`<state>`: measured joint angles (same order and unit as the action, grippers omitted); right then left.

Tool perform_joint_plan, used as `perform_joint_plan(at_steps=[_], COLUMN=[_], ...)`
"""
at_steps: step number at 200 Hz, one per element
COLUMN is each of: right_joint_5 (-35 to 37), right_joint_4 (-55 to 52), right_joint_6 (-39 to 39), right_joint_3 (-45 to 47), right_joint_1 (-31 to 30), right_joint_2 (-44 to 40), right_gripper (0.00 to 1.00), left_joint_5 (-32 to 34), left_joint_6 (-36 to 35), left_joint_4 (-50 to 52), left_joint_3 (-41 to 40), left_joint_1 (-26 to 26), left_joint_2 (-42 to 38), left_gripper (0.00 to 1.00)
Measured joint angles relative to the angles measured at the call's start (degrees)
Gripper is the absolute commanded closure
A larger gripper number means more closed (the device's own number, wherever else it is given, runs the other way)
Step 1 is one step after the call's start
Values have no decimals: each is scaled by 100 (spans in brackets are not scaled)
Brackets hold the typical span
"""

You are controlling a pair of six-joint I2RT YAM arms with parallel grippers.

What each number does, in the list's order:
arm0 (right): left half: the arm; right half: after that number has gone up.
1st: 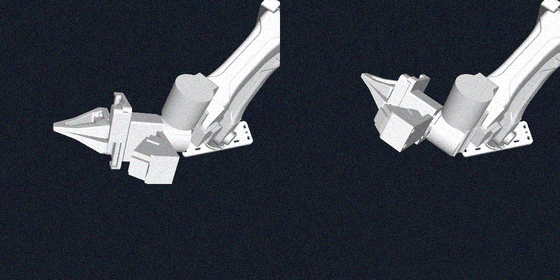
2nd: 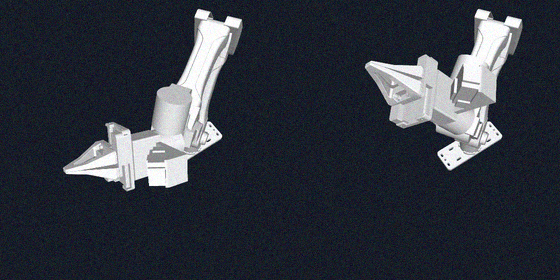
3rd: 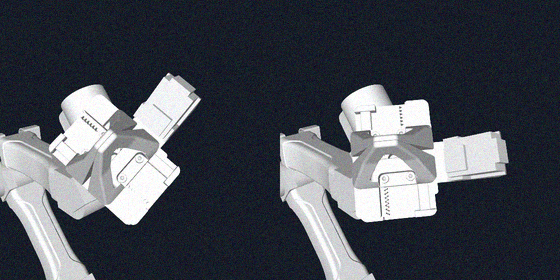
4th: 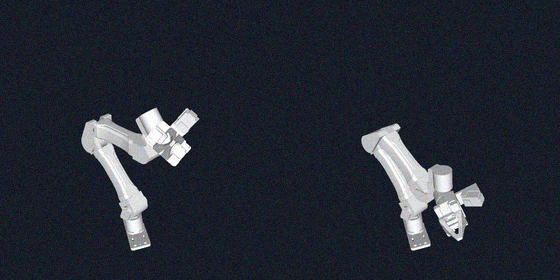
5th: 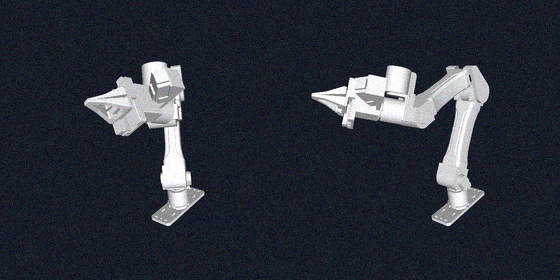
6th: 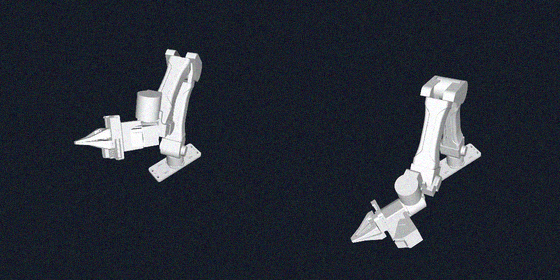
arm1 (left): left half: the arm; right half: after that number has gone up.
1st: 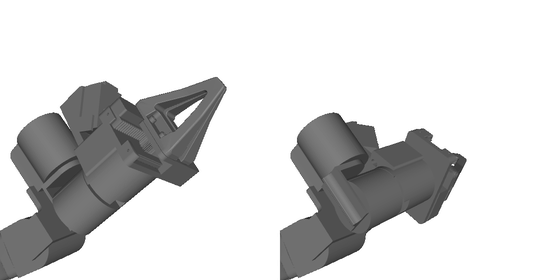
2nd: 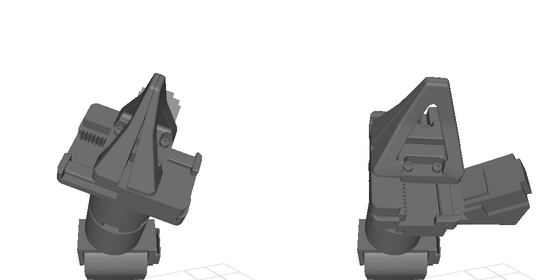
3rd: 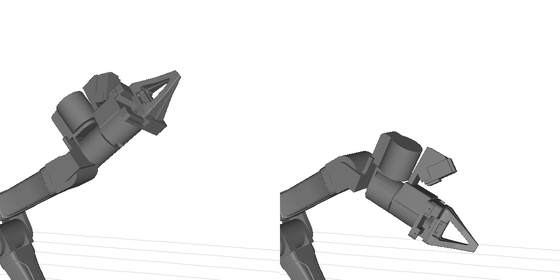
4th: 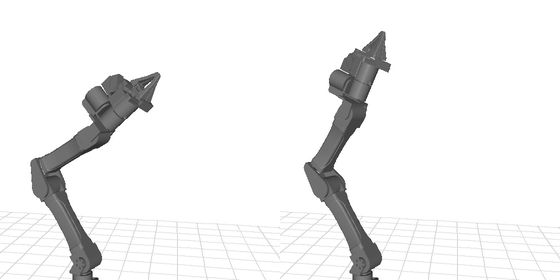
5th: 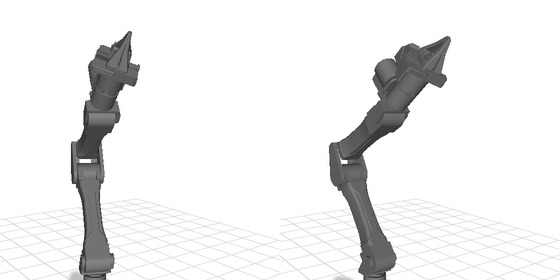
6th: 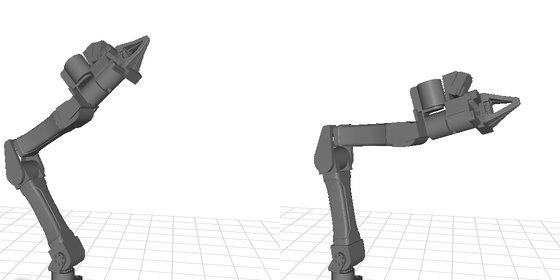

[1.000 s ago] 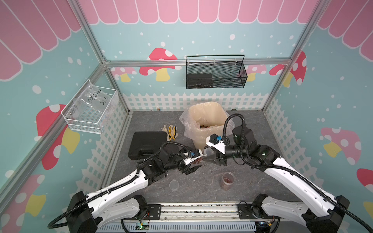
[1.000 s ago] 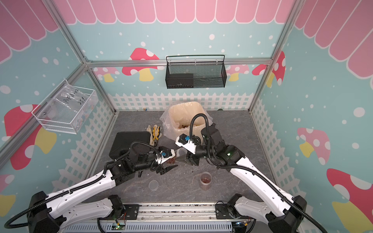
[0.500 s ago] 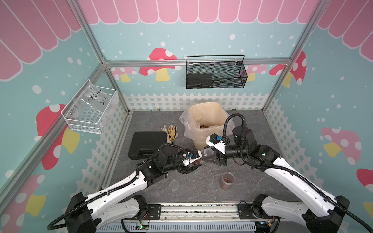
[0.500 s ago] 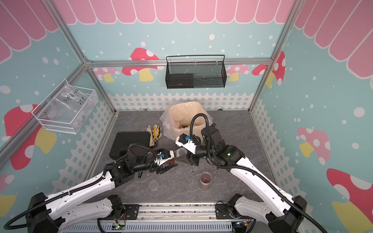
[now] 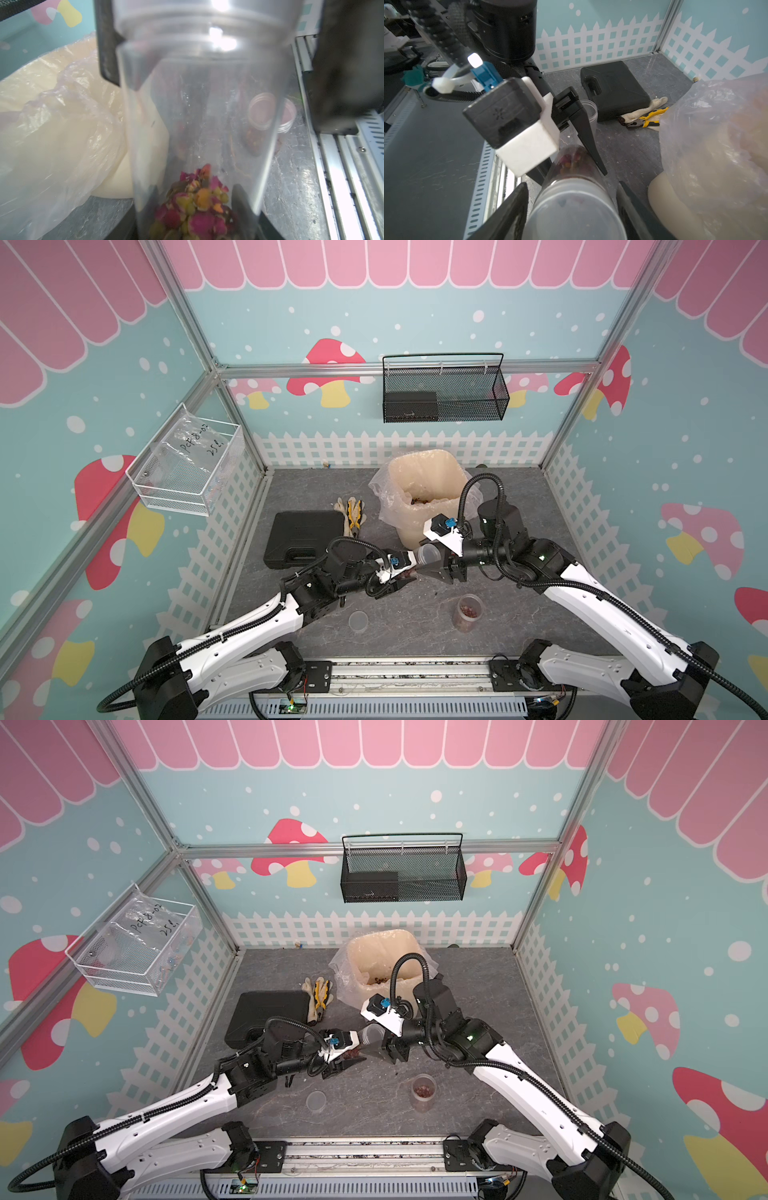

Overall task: Empty the moldy dried flower tea in the jars
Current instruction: Unscrew the lid from the jar.

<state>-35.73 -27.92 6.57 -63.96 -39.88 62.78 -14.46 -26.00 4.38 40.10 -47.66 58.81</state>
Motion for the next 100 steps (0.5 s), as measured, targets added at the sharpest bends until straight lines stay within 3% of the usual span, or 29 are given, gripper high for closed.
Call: perform_joint_plan(at_steps=[45,72,100], right_joint_5=[219,796,1401], right_joint_4=[164,273,293], right_joint_6=[-442,-1008,-1851], right_joint_3=[-61,-133,-404], right_joint_1=[0,0,2], right_joint_2=[-431,-782,-584], right_gripper=[10,11,11], left_joint_5=[564,839,1213], left_joint_6=[-146,-190,-330], left_joint_4=[-20,-136,-258], left_joint_3=[0,0,0], left_joint_1=[-4,0,-7], left_joint_2=[15,24,22], left_gripper=[72,72,74])
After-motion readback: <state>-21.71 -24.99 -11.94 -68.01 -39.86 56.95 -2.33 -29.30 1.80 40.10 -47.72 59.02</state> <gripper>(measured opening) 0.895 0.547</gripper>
